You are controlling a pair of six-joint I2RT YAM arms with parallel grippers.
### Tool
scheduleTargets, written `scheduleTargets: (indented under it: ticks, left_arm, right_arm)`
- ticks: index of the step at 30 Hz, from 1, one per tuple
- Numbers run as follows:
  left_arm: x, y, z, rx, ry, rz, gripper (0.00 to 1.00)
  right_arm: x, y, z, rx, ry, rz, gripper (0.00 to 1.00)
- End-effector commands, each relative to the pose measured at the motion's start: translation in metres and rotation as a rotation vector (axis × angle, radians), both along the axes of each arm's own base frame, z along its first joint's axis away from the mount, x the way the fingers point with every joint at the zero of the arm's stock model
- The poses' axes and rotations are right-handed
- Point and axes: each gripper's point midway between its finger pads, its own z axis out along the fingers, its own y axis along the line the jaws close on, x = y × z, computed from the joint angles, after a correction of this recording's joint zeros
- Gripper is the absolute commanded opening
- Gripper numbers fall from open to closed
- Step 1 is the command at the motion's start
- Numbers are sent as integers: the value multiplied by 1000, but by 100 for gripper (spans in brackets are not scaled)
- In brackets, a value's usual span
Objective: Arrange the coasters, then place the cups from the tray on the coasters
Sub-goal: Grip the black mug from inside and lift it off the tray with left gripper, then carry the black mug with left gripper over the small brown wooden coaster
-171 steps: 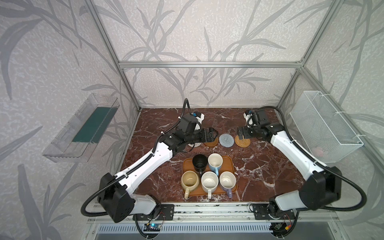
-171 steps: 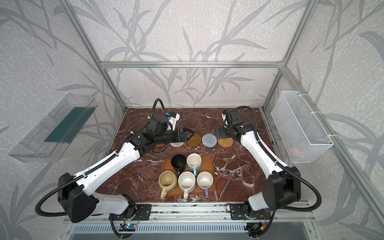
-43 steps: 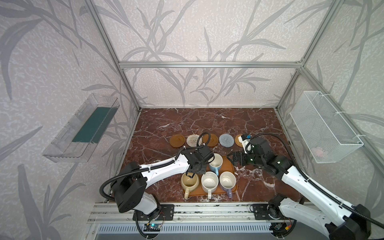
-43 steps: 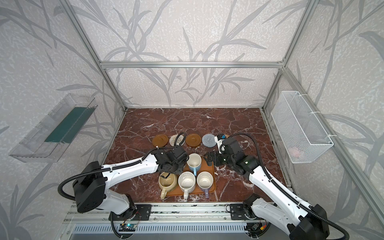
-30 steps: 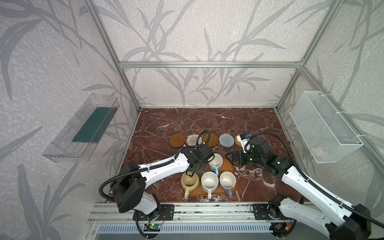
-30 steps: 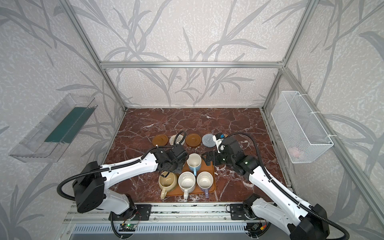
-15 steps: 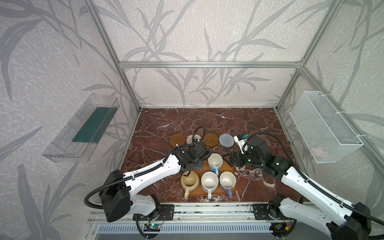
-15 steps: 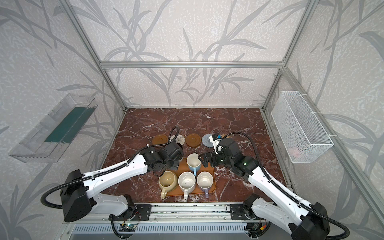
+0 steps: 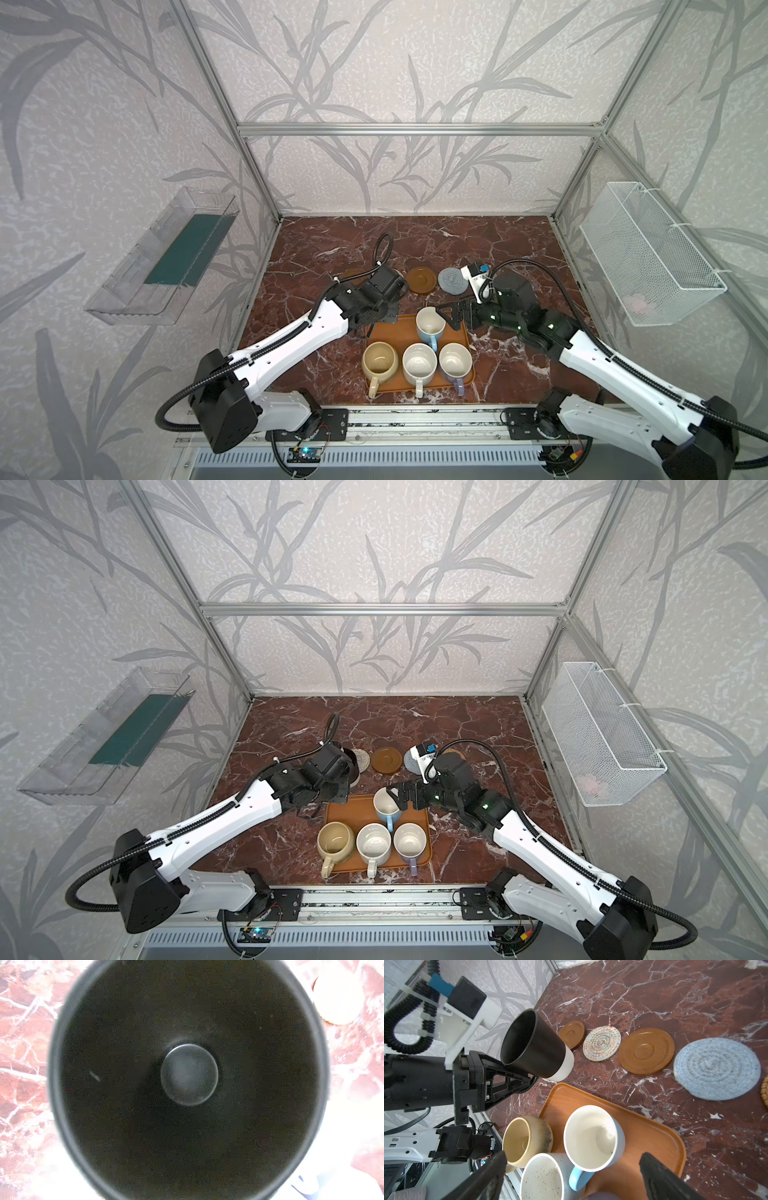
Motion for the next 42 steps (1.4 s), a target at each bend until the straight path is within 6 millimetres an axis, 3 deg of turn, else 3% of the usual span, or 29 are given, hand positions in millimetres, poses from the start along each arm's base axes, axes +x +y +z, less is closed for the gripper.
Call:
scheduleTargets:
  ticks: [1,7,13,20,33,42]
  left_arm:
    - [16,0,39,-59,-105,6,0]
    - [32,14,38,-67,-118,56,0]
    - [45,17,39,-99,-119,63,0]
    - [67,38,30,-47,-124,105,0]
    - [106,79,2,53,-151,114,0]
    - [119,95,-39,37,-75,122,0]
  right_arm:
    - [8,8,28,66,-51,-28,99]
    - [16,18,27,48,-30,-30,99]
    - [29,32,26,28,-26,-31,99]
    - [44,55,21,30,23,-6,99]
    - [73,95,-3,6,107,35,99]
    - [69,88,-8,-31,124,21,99]
